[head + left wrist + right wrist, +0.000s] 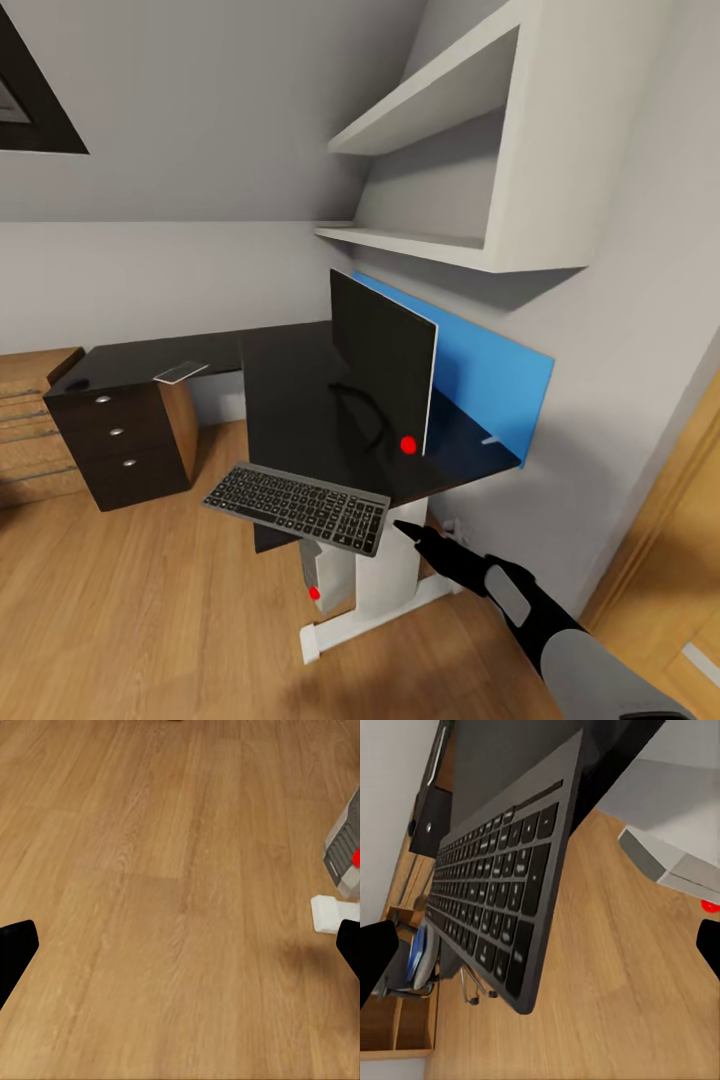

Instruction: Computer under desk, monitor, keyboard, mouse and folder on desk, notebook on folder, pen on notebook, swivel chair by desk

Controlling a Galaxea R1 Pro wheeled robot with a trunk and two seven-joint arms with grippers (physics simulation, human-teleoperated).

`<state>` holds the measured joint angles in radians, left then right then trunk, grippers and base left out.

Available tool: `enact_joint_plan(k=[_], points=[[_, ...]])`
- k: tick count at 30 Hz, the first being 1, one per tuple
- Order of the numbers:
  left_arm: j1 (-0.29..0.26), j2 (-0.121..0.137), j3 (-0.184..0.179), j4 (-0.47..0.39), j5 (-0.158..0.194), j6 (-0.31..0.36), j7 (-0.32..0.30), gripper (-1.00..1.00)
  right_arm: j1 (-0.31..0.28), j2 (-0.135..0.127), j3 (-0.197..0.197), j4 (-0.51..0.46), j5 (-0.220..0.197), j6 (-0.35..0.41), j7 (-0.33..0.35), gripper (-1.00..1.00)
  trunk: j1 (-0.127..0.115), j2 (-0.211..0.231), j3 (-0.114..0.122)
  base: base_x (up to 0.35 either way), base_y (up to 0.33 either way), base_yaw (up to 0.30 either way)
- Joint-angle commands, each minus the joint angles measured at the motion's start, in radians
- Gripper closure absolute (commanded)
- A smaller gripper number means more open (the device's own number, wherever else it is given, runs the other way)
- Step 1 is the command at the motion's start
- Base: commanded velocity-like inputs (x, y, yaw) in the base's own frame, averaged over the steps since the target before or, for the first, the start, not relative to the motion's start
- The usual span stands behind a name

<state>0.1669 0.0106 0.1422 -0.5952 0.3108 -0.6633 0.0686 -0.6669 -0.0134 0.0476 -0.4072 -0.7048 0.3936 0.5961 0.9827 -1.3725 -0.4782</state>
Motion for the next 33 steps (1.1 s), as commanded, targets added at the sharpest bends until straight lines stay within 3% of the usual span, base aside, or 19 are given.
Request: enact_joint_plan(k=[1,6,9,21,33], points=[[0.0,0.0,-0.002,-0.001,-0.002,-0.001,0.007,-1.0,0.0,0.002,0.005,0.0,-0.011,0.005,-0.001,-1.0,0.0,0.0,-0.001,0.052,0.0,0.0],[0.0,0.0,-0.002,-0.001,-0.002,-0.001,0.007,-1.0,0.0,0.044,-0.002,0.011,-0.01,0.002,-0.004,-1.0,0.0,0.0,-0.001,0.045,0.0,0.0],[0.0,0.0,-0.003,-0.001,-0.003,-0.001,0.007,-1.0,0.0,0.074,-0.004,0.066,-0.012,-0.016,-0.03,-1.0,0.0,0.0,-0.001,0.194,0.064,0.0],[0.0,0.0,-0.003,-0.001,-0.005,-0.001,0.007,-1.0,0.0,0.087,-0.004,0.113,-0.046,-0.042,-0.047,-1.0,0.0,0.0,-0.001,0.102,0.045,0.0],[0.0,0.0,-0.003,-0.001,-0.006,-0.001,0.006,-1.0,0.0,0.088,-0.002,0.114,-0.05,-0.044,-0.047,-1.0,0.0,0.0,-0.001,0.054,0.033,0.0]])
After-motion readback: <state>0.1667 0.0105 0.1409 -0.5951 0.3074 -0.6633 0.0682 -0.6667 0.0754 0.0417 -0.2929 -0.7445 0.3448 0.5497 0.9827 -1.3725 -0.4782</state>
